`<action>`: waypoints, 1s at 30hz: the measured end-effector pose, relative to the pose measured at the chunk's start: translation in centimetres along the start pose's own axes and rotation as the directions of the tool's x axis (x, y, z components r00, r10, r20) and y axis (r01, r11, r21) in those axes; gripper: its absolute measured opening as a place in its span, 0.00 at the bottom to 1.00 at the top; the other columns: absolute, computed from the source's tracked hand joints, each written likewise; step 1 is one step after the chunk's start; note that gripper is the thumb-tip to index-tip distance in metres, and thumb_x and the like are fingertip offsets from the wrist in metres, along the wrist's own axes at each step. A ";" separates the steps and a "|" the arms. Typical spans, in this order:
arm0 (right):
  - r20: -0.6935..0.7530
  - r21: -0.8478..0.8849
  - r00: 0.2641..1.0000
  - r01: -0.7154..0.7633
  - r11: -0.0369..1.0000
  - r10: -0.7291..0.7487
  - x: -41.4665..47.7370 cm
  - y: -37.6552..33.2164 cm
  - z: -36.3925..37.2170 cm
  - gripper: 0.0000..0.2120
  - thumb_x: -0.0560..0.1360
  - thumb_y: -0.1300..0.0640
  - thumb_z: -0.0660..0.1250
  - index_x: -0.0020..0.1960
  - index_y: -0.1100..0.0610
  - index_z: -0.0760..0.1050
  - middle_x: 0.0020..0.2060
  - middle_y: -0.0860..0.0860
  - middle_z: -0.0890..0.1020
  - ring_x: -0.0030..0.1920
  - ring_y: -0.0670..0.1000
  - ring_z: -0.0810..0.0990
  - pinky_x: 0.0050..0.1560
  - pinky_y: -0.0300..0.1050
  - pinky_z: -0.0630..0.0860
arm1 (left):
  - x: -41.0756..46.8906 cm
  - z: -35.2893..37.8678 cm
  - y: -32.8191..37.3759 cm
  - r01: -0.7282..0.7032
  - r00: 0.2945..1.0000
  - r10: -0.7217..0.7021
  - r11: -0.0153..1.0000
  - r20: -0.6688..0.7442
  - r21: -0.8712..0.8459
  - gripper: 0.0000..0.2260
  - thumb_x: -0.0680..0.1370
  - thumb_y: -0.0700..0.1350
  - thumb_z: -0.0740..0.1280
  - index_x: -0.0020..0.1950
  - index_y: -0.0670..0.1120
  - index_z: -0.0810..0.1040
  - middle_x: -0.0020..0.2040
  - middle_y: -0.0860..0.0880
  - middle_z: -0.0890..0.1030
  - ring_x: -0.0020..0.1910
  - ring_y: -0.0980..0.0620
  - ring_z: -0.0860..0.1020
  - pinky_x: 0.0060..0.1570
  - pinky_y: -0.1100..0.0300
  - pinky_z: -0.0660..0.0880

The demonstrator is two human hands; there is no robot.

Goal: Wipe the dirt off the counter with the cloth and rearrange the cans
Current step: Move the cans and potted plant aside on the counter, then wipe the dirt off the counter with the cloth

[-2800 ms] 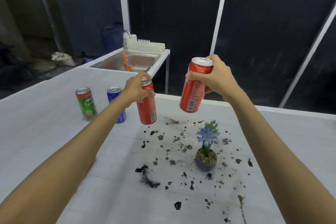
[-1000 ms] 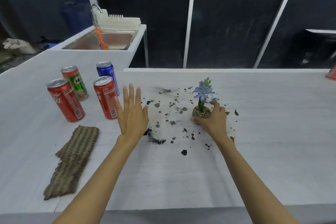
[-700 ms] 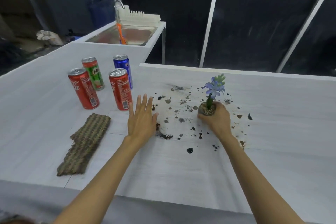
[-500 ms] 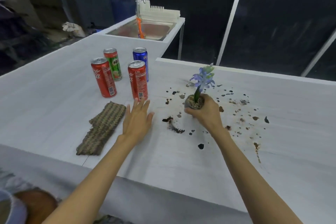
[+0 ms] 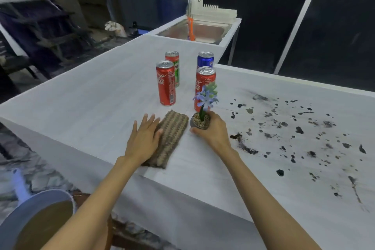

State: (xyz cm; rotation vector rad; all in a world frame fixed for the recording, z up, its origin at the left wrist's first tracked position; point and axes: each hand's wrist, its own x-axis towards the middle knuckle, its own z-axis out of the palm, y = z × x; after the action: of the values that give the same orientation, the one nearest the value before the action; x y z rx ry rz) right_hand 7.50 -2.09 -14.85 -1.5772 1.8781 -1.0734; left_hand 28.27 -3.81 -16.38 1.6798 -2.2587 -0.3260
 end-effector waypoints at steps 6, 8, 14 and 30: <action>0.002 0.024 1.000 -0.024 0.999 0.024 -0.7 -0.3 1.4 0.38 0.67 0.54 0.74 0.72 0.57 0.60 0.65 0.56 0.71 0.66 0.55 0.69 0.63 0.47 0.68 | 0.2 0.3 -1.7 -0.079 0.995 0.080 0.997 0.054 -0.024 0.22 0.82 0.51 0.48 0.75 0.47 0.55 0.77 0.49 0.53 0.76 0.52 0.45 0.74 0.53 0.38; -0.029 0.052 0.997 -0.075 0.996 0.077 -1.7 -0.7 1.3 0.43 0.67 0.52 0.75 0.73 0.58 0.55 0.68 0.56 0.65 0.69 0.54 0.63 0.65 0.44 0.64 | 0.2 0.4 -2.0 -0.106 0.992 0.108 0.994 0.062 -0.034 0.22 0.82 0.51 0.48 0.75 0.47 0.55 0.77 0.49 0.54 0.76 0.53 0.46 0.73 0.53 0.38; -0.368 0.066 0.920 0.172 0.983 -0.136 -6.9 -4.9 5.1 0.08 0.74 0.58 0.59 0.52 0.54 0.71 0.49 0.48 0.72 0.50 0.45 0.71 0.48 0.34 0.66 | 0.3 0.5 -3.5 -0.170 0.985 0.172 0.980 0.011 -0.104 0.20 0.82 0.50 0.49 0.74 0.49 0.59 0.76 0.50 0.58 0.76 0.54 0.47 0.74 0.54 0.38; 0.201 -0.586 0.959 0.282 0.759 -0.201 -9.0 -1.4 6.5 0.28 0.79 0.43 0.44 0.76 0.48 0.41 0.76 0.46 0.43 0.76 0.46 0.38 0.73 0.43 0.30 | -1.5 1.9 -2.4 -0.259 0.962 0.258 0.966 0.093 -0.006 0.23 0.81 0.51 0.44 0.76 0.48 0.44 0.77 0.52 0.44 0.74 0.58 0.39 0.72 0.59 0.34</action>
State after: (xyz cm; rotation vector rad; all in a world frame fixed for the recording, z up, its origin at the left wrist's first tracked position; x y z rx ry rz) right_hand 15.39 4.82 -18.78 -2.2395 2.0922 -0.4295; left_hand 30.11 -3.07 -19.17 1.3741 -2.5131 -0.3420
